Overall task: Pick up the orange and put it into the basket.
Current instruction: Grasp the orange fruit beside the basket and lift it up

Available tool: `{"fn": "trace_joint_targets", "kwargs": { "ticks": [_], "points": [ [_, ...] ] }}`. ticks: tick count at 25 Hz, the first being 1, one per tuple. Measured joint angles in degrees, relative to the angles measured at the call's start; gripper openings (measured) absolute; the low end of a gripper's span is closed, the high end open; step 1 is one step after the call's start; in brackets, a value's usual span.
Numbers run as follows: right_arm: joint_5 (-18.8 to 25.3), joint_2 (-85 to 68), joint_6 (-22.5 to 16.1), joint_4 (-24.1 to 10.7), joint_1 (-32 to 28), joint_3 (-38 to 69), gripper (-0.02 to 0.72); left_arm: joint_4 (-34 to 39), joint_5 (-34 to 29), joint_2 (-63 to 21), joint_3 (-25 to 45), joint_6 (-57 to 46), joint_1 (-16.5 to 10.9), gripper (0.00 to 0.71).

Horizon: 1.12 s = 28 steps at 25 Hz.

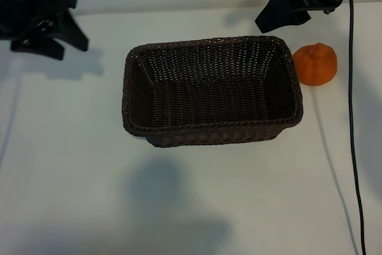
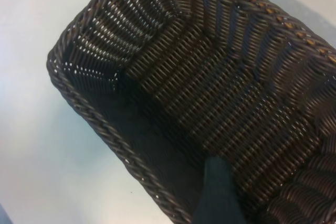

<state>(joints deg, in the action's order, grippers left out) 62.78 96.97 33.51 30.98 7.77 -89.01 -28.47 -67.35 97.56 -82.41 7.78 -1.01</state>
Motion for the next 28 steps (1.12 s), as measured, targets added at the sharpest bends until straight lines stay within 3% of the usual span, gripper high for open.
{"fn": "trace_joint_targets", "kwargs": {
  "ticks": [4,12,28],
  "points": [
    [-0.10,0.00,0.00,0.00,0.00,0.00,0.504,0.00,0.00,-0.90,4.43,2.07,-1.97,0.517],
    [-0.10,0.00,0.00,0.00,0.00,0.00,0.504,-3.81,0.00,-1.45,5.20,7.67,-2.21,0.517],
    [-0.10,0.00,0.00,0.05,0.00,0.00,0.504,-8.23,0.00,-1.45,5.44,7.01,-2.21,0.517]
  ]
}}
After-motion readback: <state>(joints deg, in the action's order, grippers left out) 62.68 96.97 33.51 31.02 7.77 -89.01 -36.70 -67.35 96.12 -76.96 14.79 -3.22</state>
